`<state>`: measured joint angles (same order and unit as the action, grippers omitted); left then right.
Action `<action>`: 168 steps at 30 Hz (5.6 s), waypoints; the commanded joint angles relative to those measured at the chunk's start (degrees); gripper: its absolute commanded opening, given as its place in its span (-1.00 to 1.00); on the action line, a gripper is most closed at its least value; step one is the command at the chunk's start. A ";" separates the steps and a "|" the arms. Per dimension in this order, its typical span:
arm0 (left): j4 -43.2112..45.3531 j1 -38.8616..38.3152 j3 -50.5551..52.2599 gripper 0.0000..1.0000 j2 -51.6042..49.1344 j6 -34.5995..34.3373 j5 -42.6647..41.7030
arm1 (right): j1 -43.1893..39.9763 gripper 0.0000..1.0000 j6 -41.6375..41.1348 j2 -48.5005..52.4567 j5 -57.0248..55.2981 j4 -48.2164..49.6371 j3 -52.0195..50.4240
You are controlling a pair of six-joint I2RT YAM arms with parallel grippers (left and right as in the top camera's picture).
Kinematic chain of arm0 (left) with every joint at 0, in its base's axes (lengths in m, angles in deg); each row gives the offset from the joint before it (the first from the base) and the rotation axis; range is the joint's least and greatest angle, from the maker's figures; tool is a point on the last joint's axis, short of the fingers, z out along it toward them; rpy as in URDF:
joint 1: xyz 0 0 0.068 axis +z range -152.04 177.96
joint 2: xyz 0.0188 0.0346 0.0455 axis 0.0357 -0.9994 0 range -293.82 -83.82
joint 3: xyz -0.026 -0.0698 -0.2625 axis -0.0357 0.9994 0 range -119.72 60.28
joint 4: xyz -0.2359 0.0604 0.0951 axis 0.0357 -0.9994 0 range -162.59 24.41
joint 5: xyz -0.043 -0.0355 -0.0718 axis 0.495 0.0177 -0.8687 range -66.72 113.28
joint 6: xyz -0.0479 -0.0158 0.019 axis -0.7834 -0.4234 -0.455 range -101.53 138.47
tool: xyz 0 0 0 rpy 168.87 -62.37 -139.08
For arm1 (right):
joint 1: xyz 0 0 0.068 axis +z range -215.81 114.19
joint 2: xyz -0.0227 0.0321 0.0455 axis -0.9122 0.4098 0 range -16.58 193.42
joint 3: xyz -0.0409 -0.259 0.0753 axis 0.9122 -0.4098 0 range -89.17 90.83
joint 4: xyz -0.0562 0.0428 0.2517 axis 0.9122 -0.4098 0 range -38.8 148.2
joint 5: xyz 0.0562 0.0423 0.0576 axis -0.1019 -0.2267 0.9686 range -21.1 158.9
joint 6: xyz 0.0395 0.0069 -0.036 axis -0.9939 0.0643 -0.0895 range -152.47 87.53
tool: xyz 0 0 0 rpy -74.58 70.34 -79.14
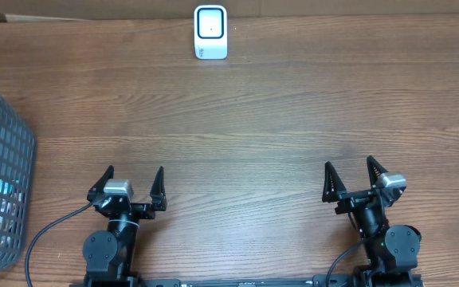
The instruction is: Scan the item barcode
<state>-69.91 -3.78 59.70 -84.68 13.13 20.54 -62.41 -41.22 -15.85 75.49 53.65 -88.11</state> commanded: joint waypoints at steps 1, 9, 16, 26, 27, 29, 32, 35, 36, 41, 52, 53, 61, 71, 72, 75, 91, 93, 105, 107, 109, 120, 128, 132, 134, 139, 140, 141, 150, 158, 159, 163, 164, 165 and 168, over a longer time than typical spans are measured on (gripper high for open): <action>-0.07 0.55 0.31 0.99 0.59 1.09 0.35 | -0.26 1.00 0.26 -0.57 -0.50 0.24 -0.61; -0.07 0.55 0.31 0.99 0.59 1.09 0.35 | -0.26 1.00 0.26 -0.57 -0.50 0.24 -0.61; -0.07 0.55 0.31 0.99 0.59 1.07 0.35 | -0.26 1.00 0.26 -0.57 -0.52 0.24 -0.61; -0.07 0.55 0.31 0.99 0.59 1.09 0.35 | -0.26 1.00 0.28 -0.57 -0.50 0.24 -0.61; -0.07 0.55 0.31 0.99 0.59 1.09 0.35 | -0.26 1.00 0.26 -0.57 -0.50 0.24 -0.61; -0.07 0.55 0.31 0.99 0.59 1.09 0.35 | -0.26 1.00 0.28 -0.57 -0.52 0.24 -0.61; -0.07 0.55 0.31 0.99 0.59 1.07 0.35 | -0.26 1.00 0.26 -0.57 -0.50 0.24 -0.61; -0.07 0.55 0.31 0.99 0.59 1.09 0.35 | -0.26 1.00 0.26 -0.57 -0.50 0.24 -0.61; -0.07 0.55 0.31 0.99 0.59 1.09 0.35 | -0.26 1.00 0.26 -0.57 -0.50 0.24 -0.61; -0.07 0.55 0.31 0.99 0.59 1.09 0.35 | -0.26 1.00 0.26 -0.57 -0.50 0.24 -0.61; -0.07 0.55 0.31 0.99 0.59 1.09 0.35 | -0.26 1.00 0.26 -0.57 -0.50 0.31 -0.61; -0.07 0.55 0.31 0.99 0.59 1.09 0.35 | -0.26 1.00 0.26 -0.57 -0.50 0.28 -0.61; 0.09 0.55 0.31 0.99 0.59 1.05 0.33 | -0.26 1.00 0.26 -0.57 -0.50 0.31 -0.61; 5.62 0.55 0.13 0.99 0.59 -1.07 -6.58 | -0.26 1.00 0.26 -0.57 -0.50 0.31 -0.61; 6.08 0.57 -0.04 0.99 0.59 -0.02 -8.28 | -0.26 1.00 0.26 -0.57 -0.50 0.31 -0.61; 4.94 0.59 -2.34 0.99 0.52 1.22 -8.81 | -0.26 0.99 0.26 -0.57 -0.50 0.28 -0.61; -30.69 0.59 -60.59 0.99 -39.93 3.69 -1.29 | -0.26 1.00 0.26 -0.57 -0.50 0.28 -0.61; -39.82 0.59 -71.47 0.99 -48.04 3.69 -1.11 | -0.26 1.00 0.26 -0.57 -0.50 0.31 -0.61; -67.56 0.55 -109.44 1.00 -79.23 2.34 -20.00 | -0.26 0.99 0.26 -0.57 -0.50 0.31 -0.61; -67.49 0.55 -109.39 0.99 -81.15 3.08 -24.24 | -0.26 1.00 0.26 -0.57 -0.50 0.31 -0.61; -66.62 0.59 -109.44 0.89 -83.10 4.50 -22.58 | -0.26 1.00 0.26 -0.57 -0.50 0.28 -0.61; -70.84 24.17 -116.74 1.00 -84.94 -16.50 -6.10 | -0.26 0.99 0.26 -0.57 -0.50 0.31 -0.61; -69.72 45.40 -116.91 1.00 -85.90 -25.97 -0.96 | -0.26 1.00 0.26 -0.57 -0.50 0.28 -0.61; -69.53 50.21 -115.32 1.00 -88.41 -26.75 7.28 | -0.26 1.00 0.26 -0.57 -0.50 0.28 -0.61; -68.87 51.78 -114.90 0.99 -90.38 -25.49 8.17 | -0.26 1.00 0.26 -0.57 -0.50 0.28 -0.61; -67.98 52.83 -114.90 0.93 -96.10 -20.70 8.02 | -0.26 1.00 0.26 -0.57 -0.50 0.31 -0.61; -68.00 52.83 -114.88 0.83 -97.44 -18.29 8.02 | -0.26 0.99 0.26 -0.57 -0.50 0.31 -0.61; -67.95 52.83 -114.86 0.75 -98.42 -16.70 8.07 | -0.26 1.00 0.26 -0.57 -0.50 0.31 -0.61; -64.08 56.02 -110.53 0.61 -106.07 -6.60 8.35 | -0.26 1.00 0.26 -0.57 -0.50 0.31 -0.61; -57.94 60.74 -105.46 0.65 -107.71 -2.27 8.74 | -0.26 0.99 0.26 -0.57 -0.50 0.28 -0.61; -56.65 61.46 -104.96 0.66 -108.15 -1.44 8.72 | -0.26 1.00 0.26 -0.57 -0.50 0.31 -0.61; -54.90 62.53 -104.56 0.68 -109.70 -0.81 8.63 | -0.26 0.99 0.26 -0.57 -0.50 0.31 -0.61; -54.95 62.64 -104.56 0.68 -110.42 -0.76 8.68 | -0.26 1.00 0.26 -0.57 -0.50 0.31 -0.61; -54.95 62.75 -104.56 0.68 -111.10 -0.52 8.66 | -0.26 1.00 0.26 -0.57 -0.50 0.31 -0.61; -54.75 62.79 -104.56 0.68 -113.28 -0.39 8.66 | -0.26 1.00 0.26 -0.57 -0.50 0.31 -0.61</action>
<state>-125.05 58.97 -45.61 -195.36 11.11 28.73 -62.41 -41.18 -15.91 75.49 53.69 -88.11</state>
